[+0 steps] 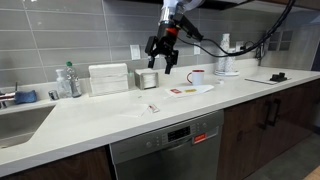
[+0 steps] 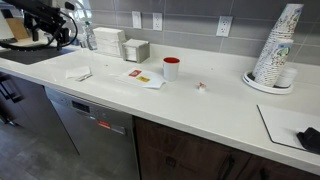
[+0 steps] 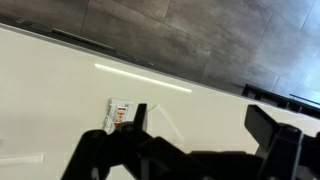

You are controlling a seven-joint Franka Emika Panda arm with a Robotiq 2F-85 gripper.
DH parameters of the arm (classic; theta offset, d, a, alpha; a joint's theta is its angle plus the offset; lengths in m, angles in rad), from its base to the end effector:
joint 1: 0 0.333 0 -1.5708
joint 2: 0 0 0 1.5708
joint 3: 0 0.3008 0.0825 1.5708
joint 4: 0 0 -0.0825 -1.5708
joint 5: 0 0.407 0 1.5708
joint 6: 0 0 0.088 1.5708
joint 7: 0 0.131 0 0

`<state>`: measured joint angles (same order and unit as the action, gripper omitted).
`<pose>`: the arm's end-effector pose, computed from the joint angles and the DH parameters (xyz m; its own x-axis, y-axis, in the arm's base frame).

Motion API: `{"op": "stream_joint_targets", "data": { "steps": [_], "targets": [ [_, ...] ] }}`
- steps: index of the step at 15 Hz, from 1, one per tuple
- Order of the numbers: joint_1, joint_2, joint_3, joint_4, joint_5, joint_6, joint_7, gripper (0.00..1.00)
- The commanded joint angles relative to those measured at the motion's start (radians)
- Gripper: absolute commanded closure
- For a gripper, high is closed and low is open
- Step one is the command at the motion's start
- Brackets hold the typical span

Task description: Put the white sachet on the white napkin on the right

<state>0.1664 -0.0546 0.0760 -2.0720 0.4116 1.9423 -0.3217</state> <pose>0.5251 0.1672 0.4058 0.9229 0.3847 0.0162 0.3629 -0.8548 -0.3709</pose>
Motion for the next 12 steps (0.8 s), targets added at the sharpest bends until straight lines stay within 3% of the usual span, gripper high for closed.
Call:
{"op": "stream_joint_targets", "data": {
  "steps": [1,4,5,10,12],
  "targets": [
    [-0.017,0.047,0.017,-0.056,-0.054,0.143,0.043,0.0],
    [-0.026,0.075,0.013,-0.095,-0.128,0.261,0.138,0.0],
    [-0.025,0.07,0.019,-0.064,-0.09,0.204,0.086,0.0],
    [-0.032,0.084,0.018,-0.078,-0.113,0.239,0.119,0.0],
    [-0.024,0.087,0.021,-0.081,-0.212,0.263,0.262,0.0]
  ]
}}
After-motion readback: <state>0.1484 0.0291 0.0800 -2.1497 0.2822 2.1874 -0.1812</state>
